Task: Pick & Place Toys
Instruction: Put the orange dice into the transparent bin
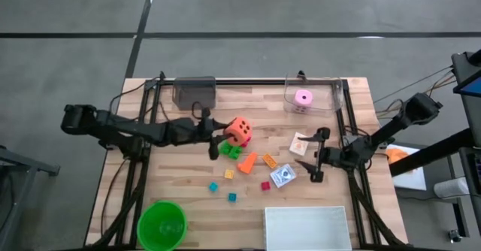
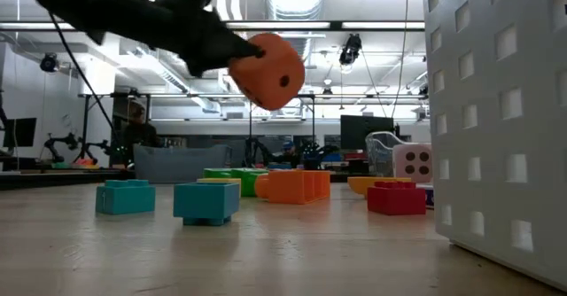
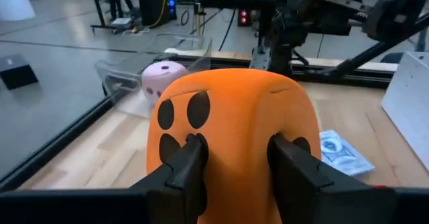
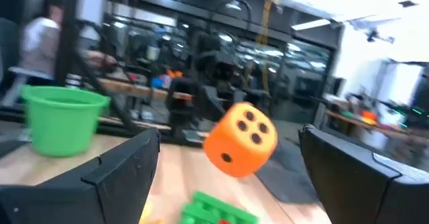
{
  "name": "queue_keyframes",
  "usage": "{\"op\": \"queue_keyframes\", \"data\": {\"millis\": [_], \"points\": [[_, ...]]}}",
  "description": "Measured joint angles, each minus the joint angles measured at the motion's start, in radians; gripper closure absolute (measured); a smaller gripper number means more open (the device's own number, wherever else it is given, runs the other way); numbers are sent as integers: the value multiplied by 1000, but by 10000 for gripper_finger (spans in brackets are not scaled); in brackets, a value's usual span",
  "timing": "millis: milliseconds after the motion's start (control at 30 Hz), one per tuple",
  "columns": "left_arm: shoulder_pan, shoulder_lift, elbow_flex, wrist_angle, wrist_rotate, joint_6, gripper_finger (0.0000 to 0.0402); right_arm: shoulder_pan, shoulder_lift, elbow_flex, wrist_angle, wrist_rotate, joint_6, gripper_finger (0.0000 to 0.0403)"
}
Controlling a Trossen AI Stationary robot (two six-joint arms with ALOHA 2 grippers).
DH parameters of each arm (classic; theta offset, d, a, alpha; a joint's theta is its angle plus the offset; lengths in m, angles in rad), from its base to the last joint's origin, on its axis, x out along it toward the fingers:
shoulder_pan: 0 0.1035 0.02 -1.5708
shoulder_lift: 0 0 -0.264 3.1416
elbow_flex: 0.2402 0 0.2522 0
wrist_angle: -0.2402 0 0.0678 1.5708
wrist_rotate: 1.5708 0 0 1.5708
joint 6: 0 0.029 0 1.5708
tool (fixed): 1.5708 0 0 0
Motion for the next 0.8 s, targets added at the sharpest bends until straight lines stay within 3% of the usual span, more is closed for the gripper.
{"op": "queue_keyframes", "data": {"millis": [333,533,800], "points": [[125,254,335,-22,167,102,270,-169,-217,50,-423,76,64,52],[206,450,570,-60,204,121,271,-185,-325,65,-428,73,-14,52],[324,664,797,-63,281,81,271,-172,-411,55,-432,1,-45,52]]}}
